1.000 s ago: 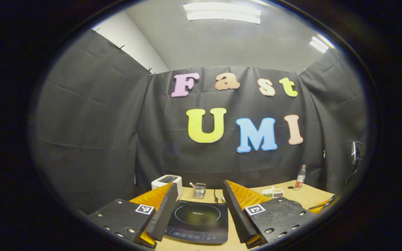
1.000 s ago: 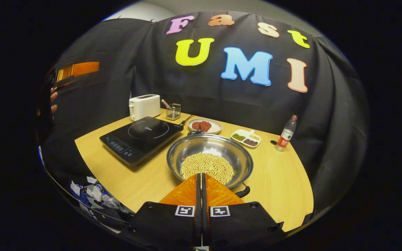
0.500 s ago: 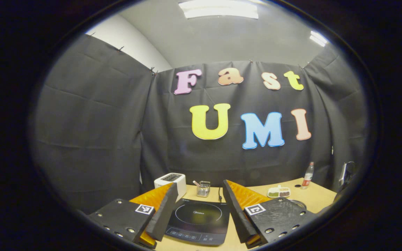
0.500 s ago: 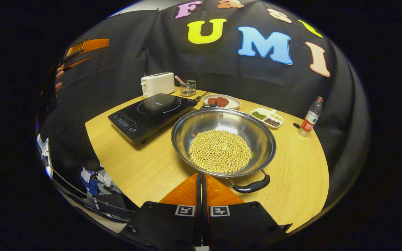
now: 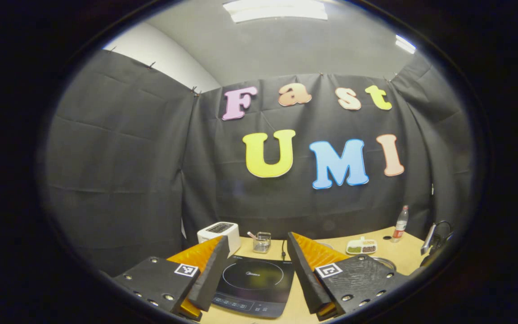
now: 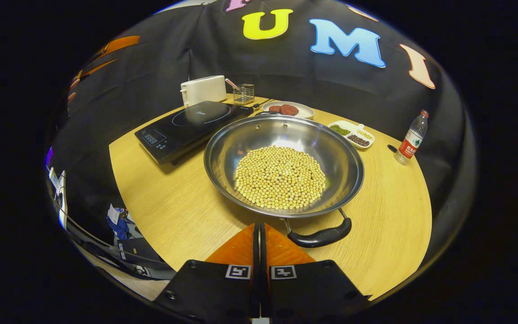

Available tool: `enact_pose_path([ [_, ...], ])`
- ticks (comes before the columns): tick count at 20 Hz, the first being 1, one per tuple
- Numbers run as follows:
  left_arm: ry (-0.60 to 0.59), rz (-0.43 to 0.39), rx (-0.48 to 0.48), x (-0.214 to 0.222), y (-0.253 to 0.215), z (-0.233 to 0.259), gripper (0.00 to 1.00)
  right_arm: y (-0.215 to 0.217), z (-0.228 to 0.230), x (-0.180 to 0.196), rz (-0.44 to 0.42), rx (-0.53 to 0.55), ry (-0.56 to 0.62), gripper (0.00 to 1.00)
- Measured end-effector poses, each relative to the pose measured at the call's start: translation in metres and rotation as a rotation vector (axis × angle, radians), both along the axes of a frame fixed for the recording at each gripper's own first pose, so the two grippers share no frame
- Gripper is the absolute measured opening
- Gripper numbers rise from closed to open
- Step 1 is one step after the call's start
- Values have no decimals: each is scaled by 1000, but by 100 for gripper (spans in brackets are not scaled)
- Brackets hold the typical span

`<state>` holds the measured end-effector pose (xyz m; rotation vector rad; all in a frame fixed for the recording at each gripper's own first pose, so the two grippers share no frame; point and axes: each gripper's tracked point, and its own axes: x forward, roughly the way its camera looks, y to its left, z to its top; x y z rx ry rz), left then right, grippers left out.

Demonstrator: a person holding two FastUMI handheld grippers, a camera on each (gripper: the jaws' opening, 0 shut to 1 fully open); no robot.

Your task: First push the handle of the pot to place it horizontally, then grasp the pot with both hands and set it on the induction cooktop.

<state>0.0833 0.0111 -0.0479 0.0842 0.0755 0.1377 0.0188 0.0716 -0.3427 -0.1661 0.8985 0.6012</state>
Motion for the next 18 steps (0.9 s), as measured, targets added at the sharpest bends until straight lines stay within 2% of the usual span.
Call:
enact_pose_path([
  [5,4,-11,2,10,-19,-5,76,-13,-3,8,-20,13,15,0],
  [6,5,-15,1,11,-22,-6,79,-16,-3,10,-22,10,13,2],
  [7,7,-18,-2,13,-26,-9,76,-19,-4,10,-24,9,13,2],
  [8,10,-21,-6,15,-30,-10,79,-22,-5,12,-28,9,14,2],
  [10,14,-28,-15,19,-39,-13,76,-26,-5,16,-37,9,13,2],
  [18,23,-52,-16,33,-65,-21,76,-51,-7,36,-78,4,12,2],
])
